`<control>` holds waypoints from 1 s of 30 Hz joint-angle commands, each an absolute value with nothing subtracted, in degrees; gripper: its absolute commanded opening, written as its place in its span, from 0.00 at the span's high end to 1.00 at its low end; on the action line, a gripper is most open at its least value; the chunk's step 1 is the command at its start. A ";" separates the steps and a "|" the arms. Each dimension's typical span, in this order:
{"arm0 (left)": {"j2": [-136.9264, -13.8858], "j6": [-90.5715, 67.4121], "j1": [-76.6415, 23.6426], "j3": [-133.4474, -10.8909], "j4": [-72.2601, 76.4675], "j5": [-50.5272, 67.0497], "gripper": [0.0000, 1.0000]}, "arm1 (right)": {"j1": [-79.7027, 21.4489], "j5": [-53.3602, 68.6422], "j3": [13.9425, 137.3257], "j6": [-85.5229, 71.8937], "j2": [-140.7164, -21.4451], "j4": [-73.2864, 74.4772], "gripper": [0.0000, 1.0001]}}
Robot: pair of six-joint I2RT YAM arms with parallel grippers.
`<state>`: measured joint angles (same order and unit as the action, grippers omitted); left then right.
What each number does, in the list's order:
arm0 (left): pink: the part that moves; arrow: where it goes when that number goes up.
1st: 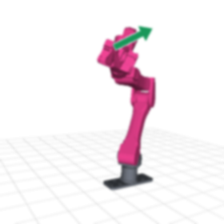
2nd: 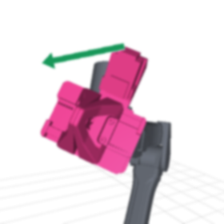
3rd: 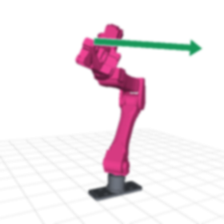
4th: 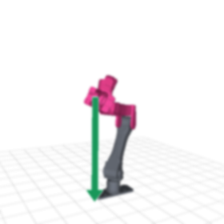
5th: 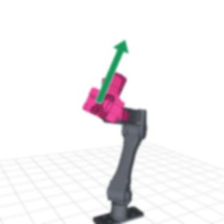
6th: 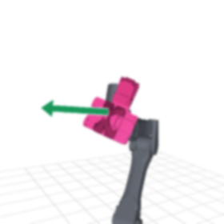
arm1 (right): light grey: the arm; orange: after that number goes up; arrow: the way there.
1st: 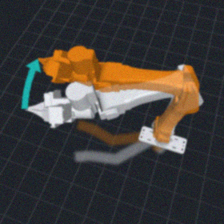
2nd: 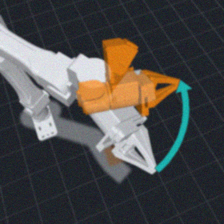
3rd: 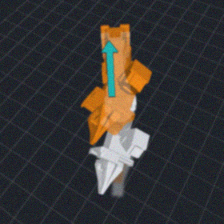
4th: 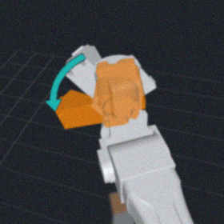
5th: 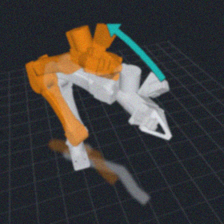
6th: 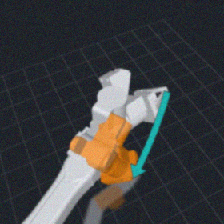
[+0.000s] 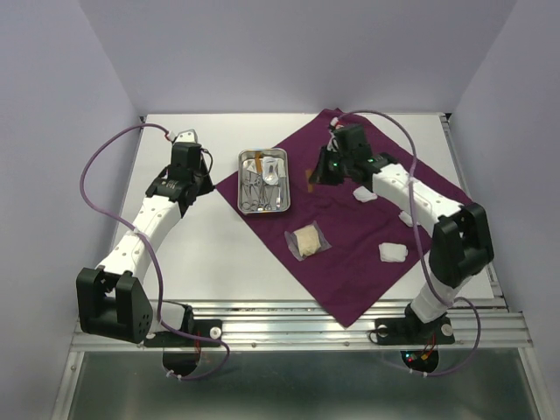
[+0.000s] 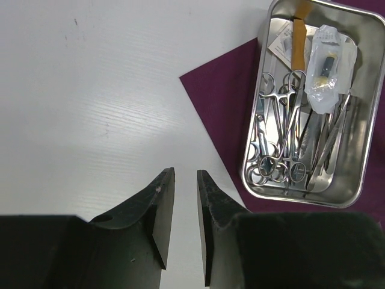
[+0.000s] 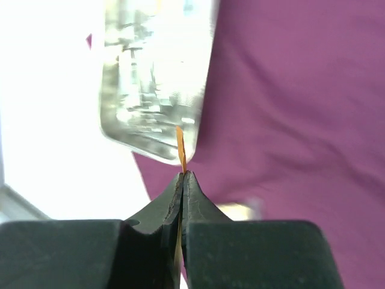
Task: Prepare the surgical pack
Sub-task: Place the medical item in the container.
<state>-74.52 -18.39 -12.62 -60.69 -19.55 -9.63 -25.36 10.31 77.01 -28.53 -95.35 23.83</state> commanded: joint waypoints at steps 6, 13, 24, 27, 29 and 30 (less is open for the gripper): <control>-71.54 -18.02 -12.30 -60.82 -19.51 -12.66 0.66 | -33.48 7.47 102.20 -30.06 -115.89 18.46 0.99; -70.76 -17.32 -12.22 -61.17 -20.39 -11.52 0.65 | -36.03 8.61 119.69 -31.90 -131.46 17.23 0.99; -67.77 -16.00 -12.22 -60.56 -19.60 -8.44 0.34 | -36.04 3.71 129.05 -30.86 -136.33 19.51 0.34; -67.33 -15.91 -12.22 -60.29 -18.99 -7.12 0.32 | -36.04 -2.78 123.51 -29.10 -129.13 19.42 0.31; -67.41 -15.91 -12.22 -60.21 -18.63 -6.33 0.29 | -34.90 -5.35 116.04 -28.04 -125.00 19.51 0.31; -67.50 -16.08 -12.30 -60.03 -18.37 -5.46 0.28 | -33.59 -7.45 113.06 -27.78 -120.37 19.42 0.30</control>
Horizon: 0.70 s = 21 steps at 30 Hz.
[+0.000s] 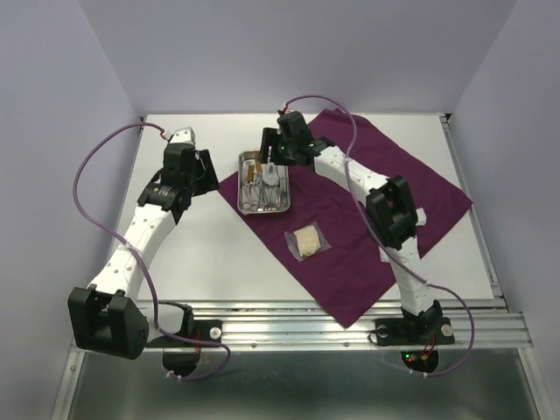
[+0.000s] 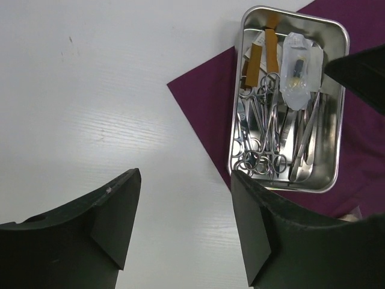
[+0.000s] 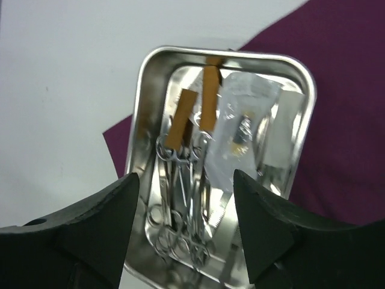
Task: Prepare the surgical pack
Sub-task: Place the medical item in the container, then pick up the medical item from the surgical kit.
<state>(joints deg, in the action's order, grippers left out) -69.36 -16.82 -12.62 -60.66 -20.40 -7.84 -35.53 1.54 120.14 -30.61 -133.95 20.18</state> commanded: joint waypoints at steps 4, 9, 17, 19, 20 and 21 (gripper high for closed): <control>-68.02 -16.08 -12.74 -59.50 -17.14 -3.17 0.26 | -28.06 -10.63 97.50 -27.77 -109.12 19.25 0.31; -69.34 -15.91 -13.89 -60.20 -16.79 -2.37 0.25 | -19.61 -8.62 79.13 -28.83 -96.44 19.34 0.32; -70.75 -17.75 -22.57 -57.92 -16.79 -2.98 0.32 | -17.58 -9.66 60.66 -27.42 -83.68 21.88 0.33; -71.62 -20.03 -27.76 -56.70 -16.87 -4.57 0.34 | -17.58 -10.37 58.99 -27.86 -82.18 22.15 0.33; -71.98 -21.00 -29.25 -56.25 -16.79 -4.66 0.37 | -17.58 -10.37 58.71 -27.95 -81.92 22.24 0.33; -72.33 -21.88 -30.66 -55.81 -16.70 -4.48 0.38 | -17.06 -10.37 58.54 -28.04 -81.74 22.15 0.33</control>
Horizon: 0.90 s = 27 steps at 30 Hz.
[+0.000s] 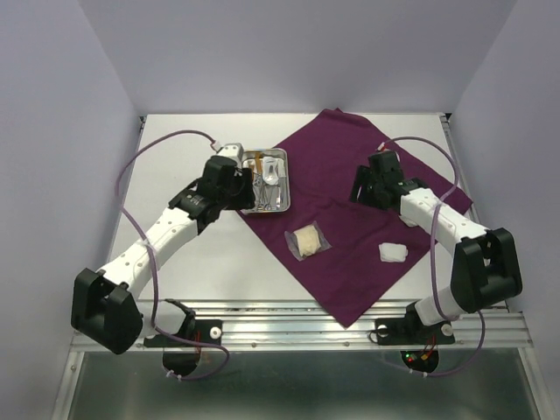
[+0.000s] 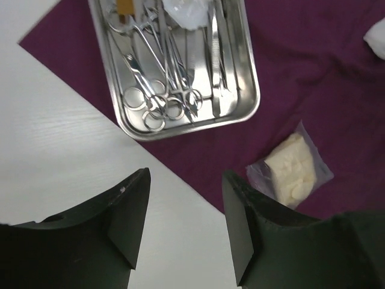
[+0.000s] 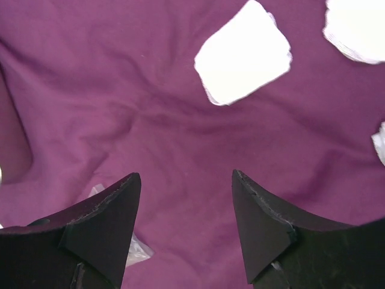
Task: Prepare the surgical pack
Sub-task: Pick up the medical item from the surgical kit.
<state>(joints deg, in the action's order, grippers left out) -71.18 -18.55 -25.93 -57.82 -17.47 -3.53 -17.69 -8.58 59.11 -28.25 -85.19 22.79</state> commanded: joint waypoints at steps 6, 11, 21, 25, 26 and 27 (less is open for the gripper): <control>-74.97 -29.61 -40.07 -52.74 -12.31 -4.22 0.42 | -17.05 -9.85 59.85 -27.60 -82.18 22.15 0.33; -80.58 -32.34 -45.86 -53.00 -8.00 -2.12 0.42 | -17.05 -9.23 60.47 -27.42 -83.23 22.06 0.32; -90.79 -34.71 -47.20 -54.93 -4.48 -1.40 0.37 | -17.05 -9.05 60.47 -26.28 -84.02 22.06 0.30; -93.95 -35.16 -47.28 -55.37 -4.05 -2.02 0.37 | -17.05 -8.70 60.47 -26.02 -84.37 22.15 0.30; -95.17 -35.24 -47.37 -55.46 -3.96 -2.20 0.37 | -17.05 -8.70 60.56 -25.84 -84.55 22.06 0.30; -95.71 -35.33 -47.46 -55.63 -3.78 -2.28 0.37 | -17.05 -8.53 60.64 -25.84 -84.64 22.15 0.30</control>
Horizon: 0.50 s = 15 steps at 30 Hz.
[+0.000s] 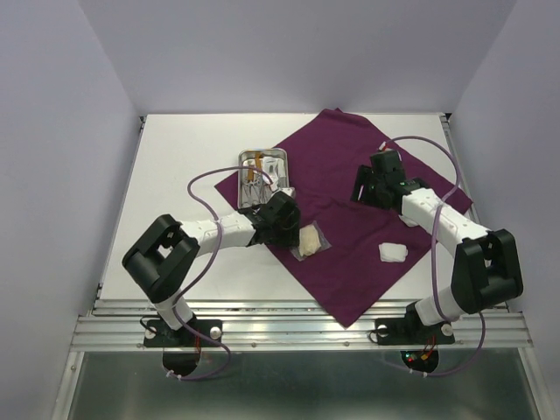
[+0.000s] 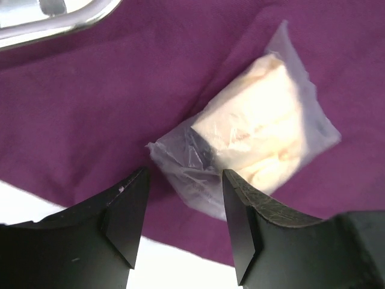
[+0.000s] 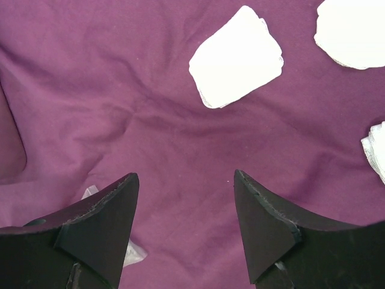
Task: Prepare the surgical pack
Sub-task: Pick up the medical item from the surgical kit.
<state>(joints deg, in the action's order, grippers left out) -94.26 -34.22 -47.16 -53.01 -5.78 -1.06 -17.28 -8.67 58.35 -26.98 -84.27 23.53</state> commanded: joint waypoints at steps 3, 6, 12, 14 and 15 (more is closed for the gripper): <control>-97.38 -35.33 -47.64 -56.33 -2.81 -2.46 0.42 | -17.05 -8.35 60.82 -25.58 -84.64 22.06 0.30; -98.26 -34.72 -47.81 -57.74 -2.90 -2.20 0.59 | -17.05 -8.26 60.73 -25.49 -84.38 22.15 0.30; -94.49 -33.49 -48.60 -58.89 -5.18 -2.98 0.82 | -17.05 -8.53 60.38 -25.49 -83.94 22.15 0.30; -92.56 -33.14 -48.60 -59.50 -6.94 -3.78 0.82 | -17.05 -8.61 60.38 -25.49 -84.02 22.06 0.30; -92.03 -32.87 -48.69 -59.76 -7.47 -4.56 0.82 | -17.05 -8.53 60.38 -25.49 -84.20 22.06 0.30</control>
